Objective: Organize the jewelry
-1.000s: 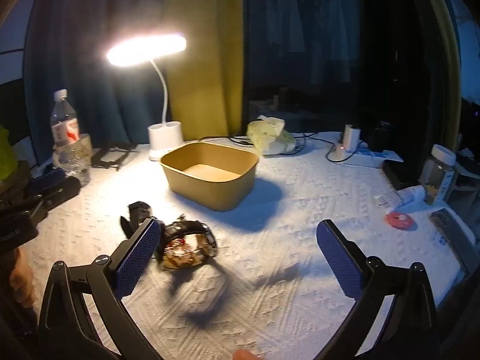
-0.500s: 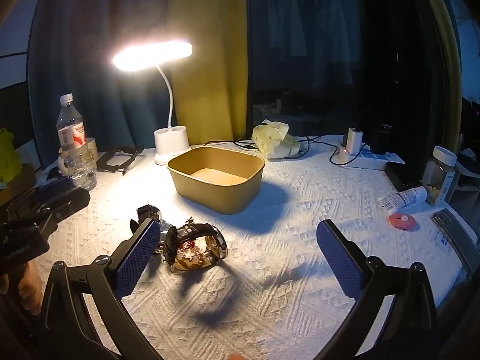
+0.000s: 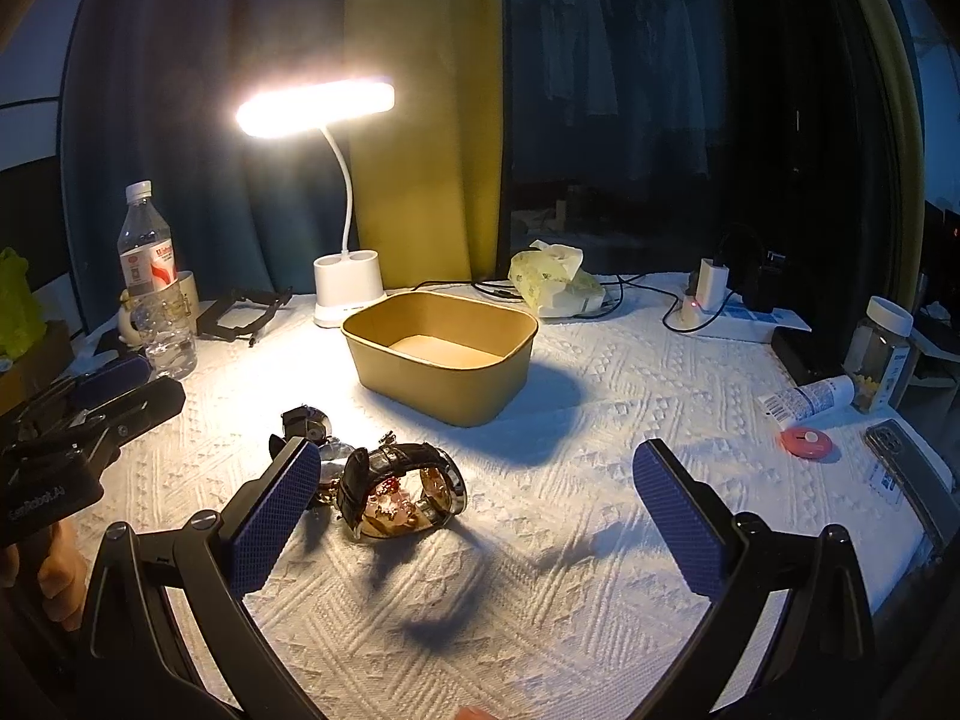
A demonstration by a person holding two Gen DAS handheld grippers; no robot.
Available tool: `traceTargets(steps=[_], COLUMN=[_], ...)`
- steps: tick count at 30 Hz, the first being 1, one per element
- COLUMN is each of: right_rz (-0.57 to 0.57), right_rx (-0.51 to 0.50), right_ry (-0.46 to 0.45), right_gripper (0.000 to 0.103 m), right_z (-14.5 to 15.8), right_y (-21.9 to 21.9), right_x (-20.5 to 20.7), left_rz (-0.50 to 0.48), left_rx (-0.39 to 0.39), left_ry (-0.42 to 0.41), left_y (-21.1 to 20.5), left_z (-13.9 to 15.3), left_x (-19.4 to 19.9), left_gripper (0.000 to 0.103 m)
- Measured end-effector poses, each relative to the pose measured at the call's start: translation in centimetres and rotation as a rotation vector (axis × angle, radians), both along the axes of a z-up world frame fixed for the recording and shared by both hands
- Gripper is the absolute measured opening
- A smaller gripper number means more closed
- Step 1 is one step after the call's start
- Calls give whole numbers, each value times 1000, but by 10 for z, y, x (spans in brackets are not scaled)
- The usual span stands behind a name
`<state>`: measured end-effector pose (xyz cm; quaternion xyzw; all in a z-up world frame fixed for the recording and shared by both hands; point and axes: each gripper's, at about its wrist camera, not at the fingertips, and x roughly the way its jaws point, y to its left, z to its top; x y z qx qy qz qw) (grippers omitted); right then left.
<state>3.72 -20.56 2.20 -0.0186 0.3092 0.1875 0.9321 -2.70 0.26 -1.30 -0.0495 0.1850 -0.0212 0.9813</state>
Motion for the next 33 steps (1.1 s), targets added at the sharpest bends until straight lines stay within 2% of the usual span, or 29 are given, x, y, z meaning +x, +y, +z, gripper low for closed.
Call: traceTargets(steps=[12,33], right_rz=[-1,-1], right_rx=[11,13], right_ry=[3,1], right_gripper=[103,103], right_z=[-4,-3], right_y=[0,0], right_x=[-2,-3], left_rz=[8,15], left_rx=[55,73], left_ry=[-10,-13], left_y=[-13,-15], left_z=[0,0], left_x=[-4,-4], left_gripper=[71,71])
